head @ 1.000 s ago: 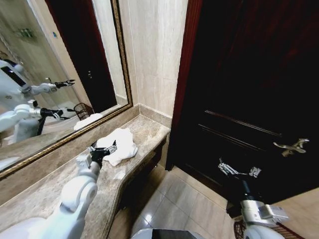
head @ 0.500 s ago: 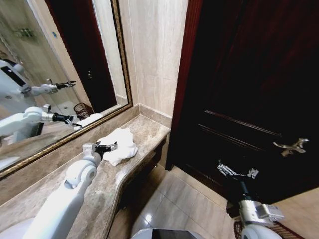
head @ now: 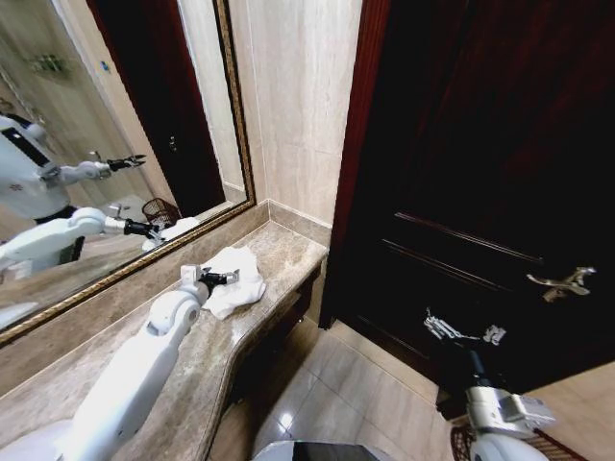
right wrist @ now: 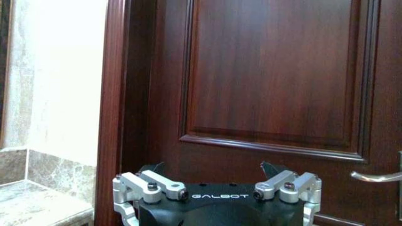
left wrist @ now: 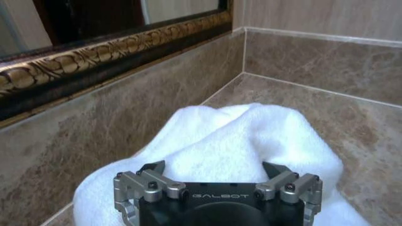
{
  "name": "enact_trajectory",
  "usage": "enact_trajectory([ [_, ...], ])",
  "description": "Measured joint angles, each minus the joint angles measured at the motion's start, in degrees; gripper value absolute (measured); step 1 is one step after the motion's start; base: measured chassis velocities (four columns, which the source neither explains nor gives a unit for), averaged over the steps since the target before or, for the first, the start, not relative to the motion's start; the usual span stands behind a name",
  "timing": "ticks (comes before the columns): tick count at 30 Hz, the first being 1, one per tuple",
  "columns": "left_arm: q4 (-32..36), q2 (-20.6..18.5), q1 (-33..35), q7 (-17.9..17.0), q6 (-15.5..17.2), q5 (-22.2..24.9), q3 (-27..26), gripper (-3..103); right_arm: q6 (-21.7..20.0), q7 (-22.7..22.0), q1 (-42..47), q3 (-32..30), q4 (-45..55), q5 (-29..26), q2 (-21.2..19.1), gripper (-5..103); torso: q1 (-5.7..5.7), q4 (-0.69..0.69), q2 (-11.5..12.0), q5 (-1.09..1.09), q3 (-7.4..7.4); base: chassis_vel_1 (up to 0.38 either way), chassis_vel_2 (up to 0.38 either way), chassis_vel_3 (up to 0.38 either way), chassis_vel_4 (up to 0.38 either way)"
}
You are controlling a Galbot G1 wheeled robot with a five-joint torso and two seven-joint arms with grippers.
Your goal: Discard the used towel into the hamper.
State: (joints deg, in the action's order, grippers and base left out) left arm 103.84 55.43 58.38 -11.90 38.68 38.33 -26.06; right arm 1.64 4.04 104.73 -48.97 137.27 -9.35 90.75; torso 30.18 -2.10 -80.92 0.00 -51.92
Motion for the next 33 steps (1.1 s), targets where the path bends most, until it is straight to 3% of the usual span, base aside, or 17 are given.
enact_trajectory([
  [22, -3.67, 0.54, -0.08, 3.96, -0.08, -2.22, 1.5, 101, 0.19, -0.75, 0.15, 0.23, 0.94, 0.27, 0.97, 100, 0.0, 0.0, 0.0, 0.0, 0.01, 0.0, 0.0, 0.0, 0.0],
  [25, -4.24, 0.51, 0.0, 5.08, -0.3, -3.26, 1.37, 87, 0.16, -1.26, -0.09, 0.25, 1.11, -0.09, 1.08, 100, 0.0, 0.0, 0.0, 0.0, 0.01, 0.0, 0.0, 0.0, 0.0],
  [28, -4.31, 0.48, 0.26, 5.77, -0.35, -3.42, 1.16, 87, 0.08, -1.4, -0.1, 0.22, 1.27, -0.27, 1.05, 100, 0.0, 0.0, 0.0, 0.0, 0.01, 0.0, 0.0, 0.0, 0.0],
  [29, -4.32, 0.47, 0.36, 6.01, -0.39, -3.43, 1.05, 76, 0.06, -1.41, -0.09, 0.22, 1.35, -0.29, 1.05, 100, 0.0, 0.0, 0.0, 0.0, 0.01, 0.0, 0.0, 0.0, 0.0],
  [30, -4.32, 0.47, 0.36, 6.01, -0.39, -3.43, 1.05, 76, 0.06, -1.41, -0.09, 0.22, 1.35, -0.29, 1.05, 100, 0.0, 0.0, 0.0, 0.0, 0.01, 0.0, 0.0, 0.0, 0.0],
  [33, -4.33, 0.4, 0.58, 6.44, -0.59, -3.44, 0.78, 59, 0.04, -1.42, -0.04, 0.22, 1.44, -0.29, 1.17, 100, -0.01, 0.0, 0.0, 0.0, 0.01, 0.0, 0.0, 0.0, 0.0],
])
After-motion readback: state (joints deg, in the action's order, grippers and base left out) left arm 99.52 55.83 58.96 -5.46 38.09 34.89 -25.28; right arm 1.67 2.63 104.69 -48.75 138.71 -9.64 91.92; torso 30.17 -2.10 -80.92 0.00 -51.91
